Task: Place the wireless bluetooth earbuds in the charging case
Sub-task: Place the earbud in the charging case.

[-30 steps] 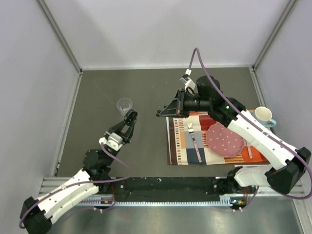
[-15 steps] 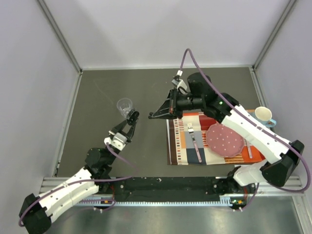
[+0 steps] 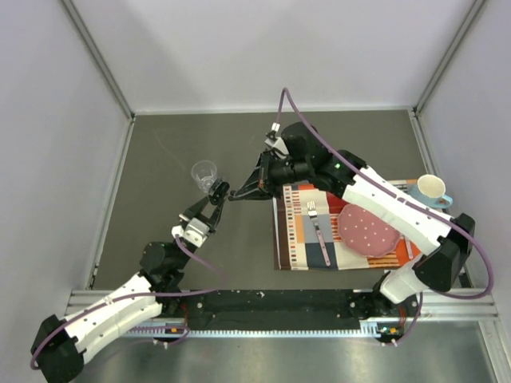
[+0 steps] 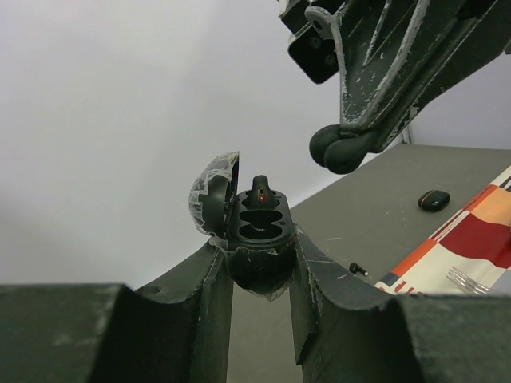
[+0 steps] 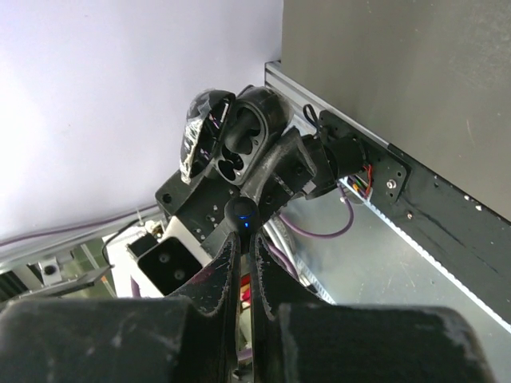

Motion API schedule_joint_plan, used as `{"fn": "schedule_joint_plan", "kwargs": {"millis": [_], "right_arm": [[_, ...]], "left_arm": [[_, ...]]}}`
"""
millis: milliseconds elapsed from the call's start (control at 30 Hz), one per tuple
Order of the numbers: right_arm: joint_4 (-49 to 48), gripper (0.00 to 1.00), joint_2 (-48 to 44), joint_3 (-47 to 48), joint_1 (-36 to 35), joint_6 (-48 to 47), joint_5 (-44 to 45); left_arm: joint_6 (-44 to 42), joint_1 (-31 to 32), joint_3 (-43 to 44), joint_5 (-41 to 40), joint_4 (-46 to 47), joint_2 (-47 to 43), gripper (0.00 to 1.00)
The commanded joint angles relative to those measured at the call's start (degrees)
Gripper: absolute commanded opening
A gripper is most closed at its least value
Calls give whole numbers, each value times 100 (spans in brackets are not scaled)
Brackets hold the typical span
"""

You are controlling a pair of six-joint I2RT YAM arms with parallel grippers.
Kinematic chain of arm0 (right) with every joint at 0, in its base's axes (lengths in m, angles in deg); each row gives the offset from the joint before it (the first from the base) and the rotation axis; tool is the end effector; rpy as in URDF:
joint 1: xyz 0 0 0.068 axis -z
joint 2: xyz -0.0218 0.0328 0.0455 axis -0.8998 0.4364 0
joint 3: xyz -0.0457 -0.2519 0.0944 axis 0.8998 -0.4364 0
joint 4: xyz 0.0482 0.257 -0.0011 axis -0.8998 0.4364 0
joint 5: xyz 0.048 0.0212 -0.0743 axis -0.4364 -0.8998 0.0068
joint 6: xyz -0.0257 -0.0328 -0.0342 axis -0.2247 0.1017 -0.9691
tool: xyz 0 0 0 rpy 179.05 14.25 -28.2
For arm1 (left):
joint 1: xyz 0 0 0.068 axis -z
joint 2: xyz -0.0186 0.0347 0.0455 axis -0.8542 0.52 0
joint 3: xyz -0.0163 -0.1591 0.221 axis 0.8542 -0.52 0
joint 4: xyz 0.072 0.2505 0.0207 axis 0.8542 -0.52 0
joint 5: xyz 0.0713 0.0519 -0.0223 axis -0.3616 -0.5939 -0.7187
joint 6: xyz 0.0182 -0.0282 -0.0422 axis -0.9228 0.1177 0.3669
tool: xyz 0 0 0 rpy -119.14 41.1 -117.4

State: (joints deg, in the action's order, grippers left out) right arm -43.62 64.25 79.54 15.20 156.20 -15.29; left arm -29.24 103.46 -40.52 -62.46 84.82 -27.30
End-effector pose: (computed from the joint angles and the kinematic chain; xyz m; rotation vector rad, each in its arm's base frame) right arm 0.2043 0.2611 0.3873 0.0590 2.5868 1.5762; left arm 0.0990 -0.0945 0.2570 0.5587 0.9427 -0.2910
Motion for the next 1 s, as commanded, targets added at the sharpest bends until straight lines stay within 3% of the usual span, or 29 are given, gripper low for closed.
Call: {"fn": "schedule_joint_plan", "kwargs": {"millis": [0,967], "right_arm": [[-102,0,112,407,-170,274,222],[-410,0,587,486,-302,731,249]], "left_arm": [[-82,20,126,54,344,8,0],[-161,20,170,185,247,131,0]]}}
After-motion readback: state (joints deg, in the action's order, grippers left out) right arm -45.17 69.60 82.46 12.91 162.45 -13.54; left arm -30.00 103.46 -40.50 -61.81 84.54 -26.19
